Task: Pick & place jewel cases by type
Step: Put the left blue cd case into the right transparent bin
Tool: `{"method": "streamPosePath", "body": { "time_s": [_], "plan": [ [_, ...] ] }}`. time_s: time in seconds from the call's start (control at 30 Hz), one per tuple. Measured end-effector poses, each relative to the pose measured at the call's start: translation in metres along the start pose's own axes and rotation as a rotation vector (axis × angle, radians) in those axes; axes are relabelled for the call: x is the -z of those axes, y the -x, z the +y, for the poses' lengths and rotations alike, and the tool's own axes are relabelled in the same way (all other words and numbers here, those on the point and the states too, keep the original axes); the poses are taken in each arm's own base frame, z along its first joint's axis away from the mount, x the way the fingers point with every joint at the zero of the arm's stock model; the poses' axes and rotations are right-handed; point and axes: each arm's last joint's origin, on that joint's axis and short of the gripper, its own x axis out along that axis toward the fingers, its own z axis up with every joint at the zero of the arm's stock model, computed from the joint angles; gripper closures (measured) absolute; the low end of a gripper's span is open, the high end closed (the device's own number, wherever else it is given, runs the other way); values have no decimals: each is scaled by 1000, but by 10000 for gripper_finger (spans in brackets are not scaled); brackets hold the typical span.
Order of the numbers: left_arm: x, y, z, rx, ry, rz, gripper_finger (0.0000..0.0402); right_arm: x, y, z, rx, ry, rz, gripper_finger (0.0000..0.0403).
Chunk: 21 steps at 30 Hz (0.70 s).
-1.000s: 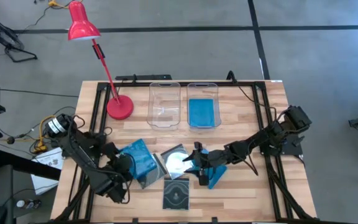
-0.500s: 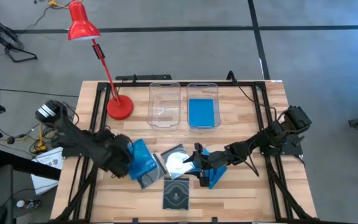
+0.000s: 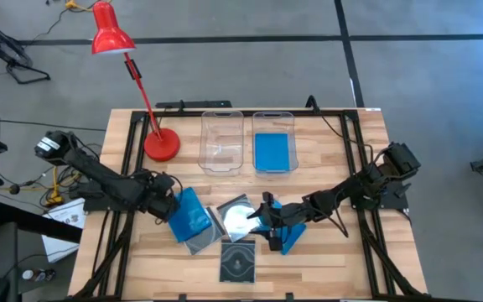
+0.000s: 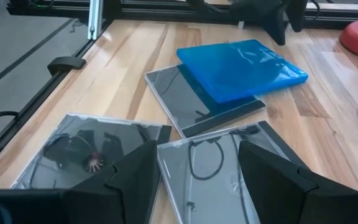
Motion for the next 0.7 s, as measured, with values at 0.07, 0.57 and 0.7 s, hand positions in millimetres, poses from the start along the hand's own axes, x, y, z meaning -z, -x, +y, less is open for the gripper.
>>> {"method": "streamPosePath", "body": {
  "time_s": [0.07, 0.57, 0.7],
  "plan": [
    [-1, -1, 1, -8, -6, 0, 175, 0, 0, 0, 0, 0, 0, 182],
    [-3, -8, 0, -35, -27, 63, 175, 1, 0, 0, -1, 1, 5, 182],
    [-2, -18, -10, -55, -78, 70, 175, 1, 0, 1, -2, -2, 7, 182]
  ]
}}
